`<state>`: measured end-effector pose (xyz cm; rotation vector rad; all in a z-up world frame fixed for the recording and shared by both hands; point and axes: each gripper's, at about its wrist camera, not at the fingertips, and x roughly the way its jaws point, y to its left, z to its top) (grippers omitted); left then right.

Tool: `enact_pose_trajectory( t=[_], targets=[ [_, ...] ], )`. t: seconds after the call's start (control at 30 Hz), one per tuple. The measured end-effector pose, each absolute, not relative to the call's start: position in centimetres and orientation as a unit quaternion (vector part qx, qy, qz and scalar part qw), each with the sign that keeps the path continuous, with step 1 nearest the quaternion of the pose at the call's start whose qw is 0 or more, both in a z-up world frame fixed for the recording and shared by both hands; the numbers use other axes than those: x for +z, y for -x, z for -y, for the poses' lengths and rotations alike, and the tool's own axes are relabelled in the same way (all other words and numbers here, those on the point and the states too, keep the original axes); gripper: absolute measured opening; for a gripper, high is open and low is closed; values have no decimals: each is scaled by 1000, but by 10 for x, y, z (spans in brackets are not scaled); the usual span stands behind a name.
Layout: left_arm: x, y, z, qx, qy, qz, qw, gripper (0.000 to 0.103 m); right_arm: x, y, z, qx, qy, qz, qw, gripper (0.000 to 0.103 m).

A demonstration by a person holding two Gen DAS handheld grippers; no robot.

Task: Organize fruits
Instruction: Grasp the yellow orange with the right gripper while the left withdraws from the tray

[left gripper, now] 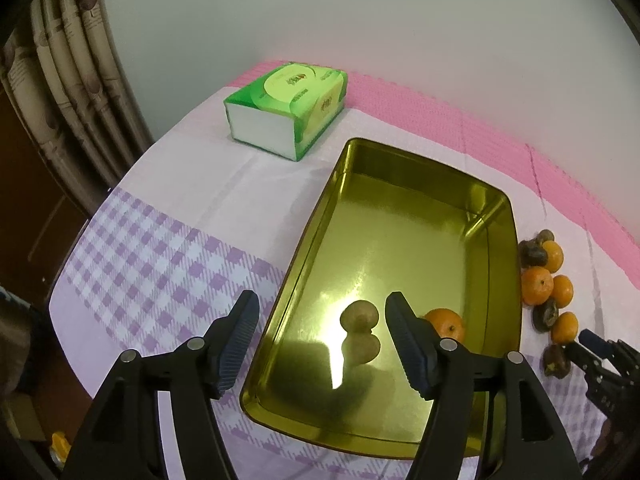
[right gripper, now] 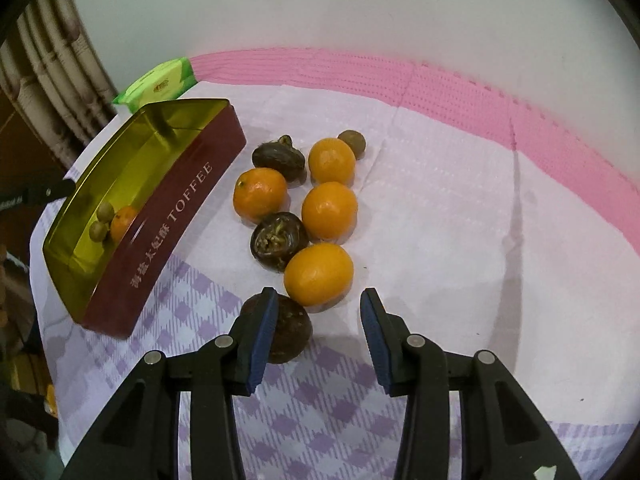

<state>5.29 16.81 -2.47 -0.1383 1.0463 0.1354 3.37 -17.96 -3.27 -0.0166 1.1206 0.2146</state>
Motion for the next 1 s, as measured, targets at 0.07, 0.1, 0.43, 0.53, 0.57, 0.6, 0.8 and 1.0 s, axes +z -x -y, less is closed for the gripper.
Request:
enact_pose_trajectory(
  t=[0.07, 0.1, 0.43, 0.53, 0.57, 0.6, 0.8, 1.0],
  targets=[
    [-27, -53, -167, 65, 64, -502, 860, 67, -35, -37, 178, 102, -7, -537, 838, 41],
    [-28, -54, -167, 66, 63, -503, 859, 67, -36, -40, 176, 99, -13, -539, 837, 41],
    [-33, -55, -166, 68, 53, -506, 858, 67, -47, -56, 179, 78, -42, -549, 831, 43],
    [-33, -55, -166, 69, 54, -506, 858, 67, -55, -58, 177, 73, -37, -551, 830, 39],
    [-33, -55, -167, 69, 55, -506, 858, 67, -55, -57, 177, 78, -38, -549, 831, 38],
    [-33, -55, -167, 71, 55, -506, 858, 68, -55, -56, 176, 77, -33, -546, 833, 38],
    [-30, -53, -159, 67, 31, -502, 861, 68, -56, -52, 184, 86, -34, -536, 839, 37],
    [-17, -47, -130, 39, 10, -491, 870, 68, -55, -48, 200, 63, 18, -520, 852, 37]
  ],
)
